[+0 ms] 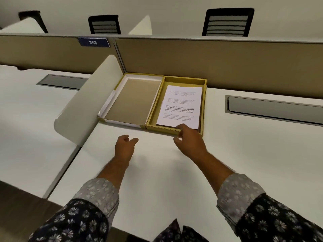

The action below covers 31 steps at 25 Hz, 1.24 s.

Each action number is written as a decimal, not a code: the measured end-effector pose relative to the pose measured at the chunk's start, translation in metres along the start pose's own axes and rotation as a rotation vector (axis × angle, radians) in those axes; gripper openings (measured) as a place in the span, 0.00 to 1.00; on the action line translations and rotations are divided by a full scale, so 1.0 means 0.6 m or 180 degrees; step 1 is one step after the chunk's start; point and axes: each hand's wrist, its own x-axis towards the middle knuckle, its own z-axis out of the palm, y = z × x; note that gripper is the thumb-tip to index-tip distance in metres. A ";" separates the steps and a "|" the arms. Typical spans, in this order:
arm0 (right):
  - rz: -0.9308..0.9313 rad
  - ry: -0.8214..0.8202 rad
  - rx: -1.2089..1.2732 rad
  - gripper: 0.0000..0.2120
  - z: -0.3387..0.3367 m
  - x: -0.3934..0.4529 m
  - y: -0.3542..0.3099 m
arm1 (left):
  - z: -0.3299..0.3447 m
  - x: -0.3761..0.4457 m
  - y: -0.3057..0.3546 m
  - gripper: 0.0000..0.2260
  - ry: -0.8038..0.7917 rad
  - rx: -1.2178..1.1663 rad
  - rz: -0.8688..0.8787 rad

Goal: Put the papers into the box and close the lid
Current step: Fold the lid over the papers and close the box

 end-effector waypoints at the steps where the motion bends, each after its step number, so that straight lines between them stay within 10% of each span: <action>1: -0.0023 -0.0068 -0.0063 0.25 0.011 -0.001 -0.007 | -0.016 0.008 -0.006 0.28 0.0044 -0.0034 -0.0014; 20: 0.0355 -0.0642 -0.0713 0.34 0.283 0.149 -0.191 | -0.161 0.370 0.021 0.18 0.0054 -0.1300 -0.0590; 31: 0.0610 -0.0140 -0.0788 0.08 0.313 0.184 -0.198 | -0.149 0.389 0.026 0.13 0.0578 -0.1264 -0.0239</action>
